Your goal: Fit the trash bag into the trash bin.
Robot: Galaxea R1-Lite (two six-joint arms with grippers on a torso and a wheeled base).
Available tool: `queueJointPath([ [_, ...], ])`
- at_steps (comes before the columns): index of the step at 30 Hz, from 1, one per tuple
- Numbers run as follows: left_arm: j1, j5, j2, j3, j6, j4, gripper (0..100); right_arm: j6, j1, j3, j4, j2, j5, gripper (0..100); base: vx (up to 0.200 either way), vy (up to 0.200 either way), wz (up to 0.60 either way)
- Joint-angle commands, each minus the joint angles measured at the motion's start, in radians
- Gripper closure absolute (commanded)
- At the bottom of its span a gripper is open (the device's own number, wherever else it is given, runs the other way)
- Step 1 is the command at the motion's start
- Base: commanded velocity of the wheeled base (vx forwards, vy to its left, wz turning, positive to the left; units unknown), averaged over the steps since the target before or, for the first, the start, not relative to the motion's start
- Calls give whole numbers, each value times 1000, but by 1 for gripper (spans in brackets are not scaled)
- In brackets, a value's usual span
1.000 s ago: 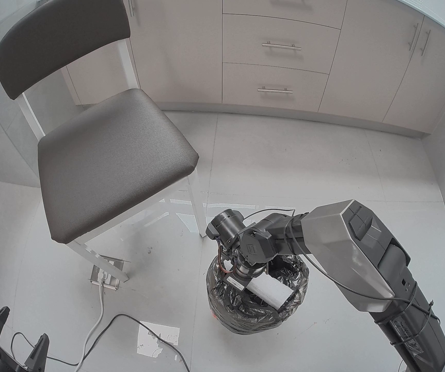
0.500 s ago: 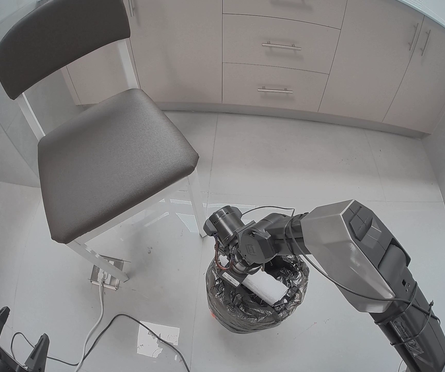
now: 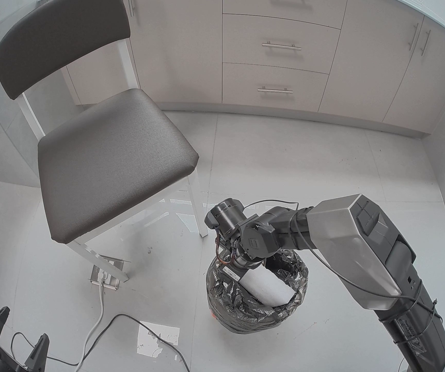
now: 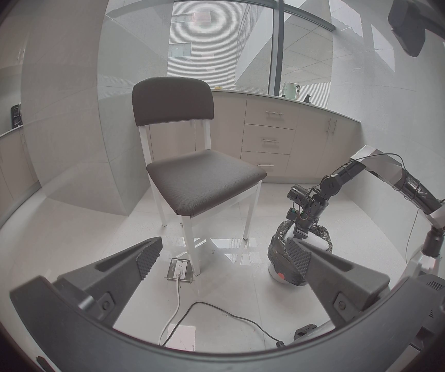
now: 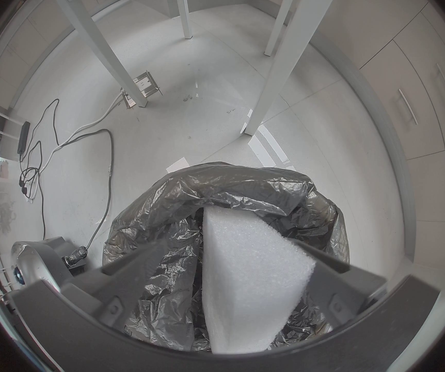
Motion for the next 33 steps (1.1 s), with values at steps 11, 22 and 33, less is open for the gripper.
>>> queueJointPath([
  [11,-1,0,1,18,-1,0,0,-2,-52,0,17,-110,-6,0,0,0,0],
  [22,-1,0,1,18,-1,0,0,2,-53,0,17,-129,-6,100,0,0,0],
  [33,-1,0,1,18,-1,0,0,10,-25,0,17,-104,-8,100,0,0,0],
])
